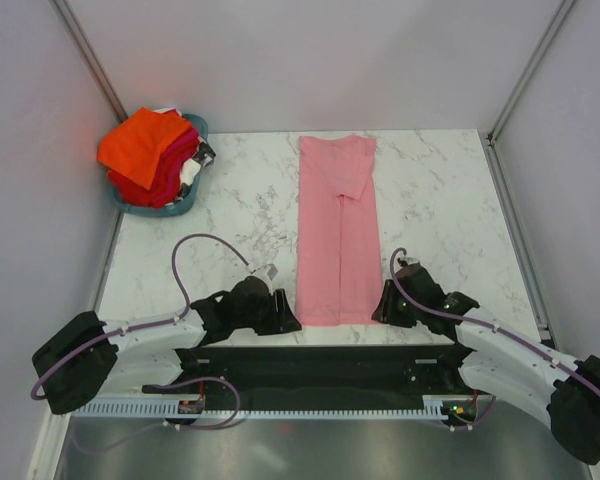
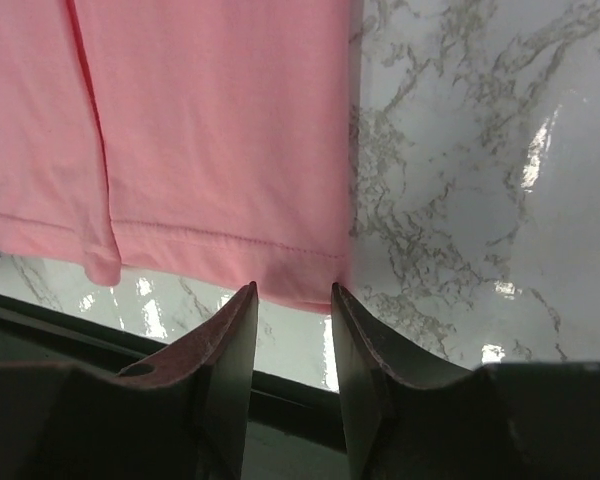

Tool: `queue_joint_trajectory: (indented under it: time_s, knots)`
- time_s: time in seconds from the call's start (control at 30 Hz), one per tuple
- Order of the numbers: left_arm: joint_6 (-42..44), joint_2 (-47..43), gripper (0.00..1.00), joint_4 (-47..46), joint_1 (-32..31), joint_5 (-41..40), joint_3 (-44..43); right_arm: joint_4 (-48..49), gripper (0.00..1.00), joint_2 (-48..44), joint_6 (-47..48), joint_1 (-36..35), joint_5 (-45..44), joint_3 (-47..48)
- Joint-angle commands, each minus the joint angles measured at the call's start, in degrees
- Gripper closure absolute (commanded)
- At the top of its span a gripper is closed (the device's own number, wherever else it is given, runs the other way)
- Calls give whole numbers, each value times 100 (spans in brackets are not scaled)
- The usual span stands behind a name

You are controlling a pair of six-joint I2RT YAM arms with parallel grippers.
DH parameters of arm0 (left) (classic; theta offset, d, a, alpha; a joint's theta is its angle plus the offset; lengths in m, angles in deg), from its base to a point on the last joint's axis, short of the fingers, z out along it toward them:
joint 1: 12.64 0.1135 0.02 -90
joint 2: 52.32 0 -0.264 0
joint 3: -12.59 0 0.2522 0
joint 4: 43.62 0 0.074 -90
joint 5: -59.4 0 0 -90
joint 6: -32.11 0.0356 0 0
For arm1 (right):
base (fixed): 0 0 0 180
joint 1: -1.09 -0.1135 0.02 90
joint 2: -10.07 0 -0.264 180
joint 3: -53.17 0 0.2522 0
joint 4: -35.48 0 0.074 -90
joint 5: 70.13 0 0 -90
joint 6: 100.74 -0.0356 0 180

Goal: Fold and stack the t-shirts
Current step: Fold the tshirt

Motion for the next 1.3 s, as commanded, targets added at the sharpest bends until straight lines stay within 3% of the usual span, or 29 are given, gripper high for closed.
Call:
queue_joint_trajectory:
  time_s: [0.0,0.5,0.73,0.87,1.07,1.17,1.27]
  knots:
    - [-239,-5,45,-315,-49,-253,104,-259,57,-9,-205,-71,-407,64]
    - [-247,478,52,-781,-49,-341,-1,-357,59,78,-302,-159,-611,100]
    - [-265,873,61,-975,-49,-446,-46,-278,73,166,-249,-203,-540,126]
    - [-265,917,65,-975,-49,-516,-28,-278,89,114,-196,-203,-452,126]
    - [-212,1041,80,-791,-49,-561,-151,-287,99,78,-144,-203,-400,170]
    - [-203,988,97,-729,-49,-708,-160,-296,100,35,-135,-211,-391,170]
    - [-168,848,98,-676,-49,-631,-221,-304,100,-53,-109,-203,-382,240]
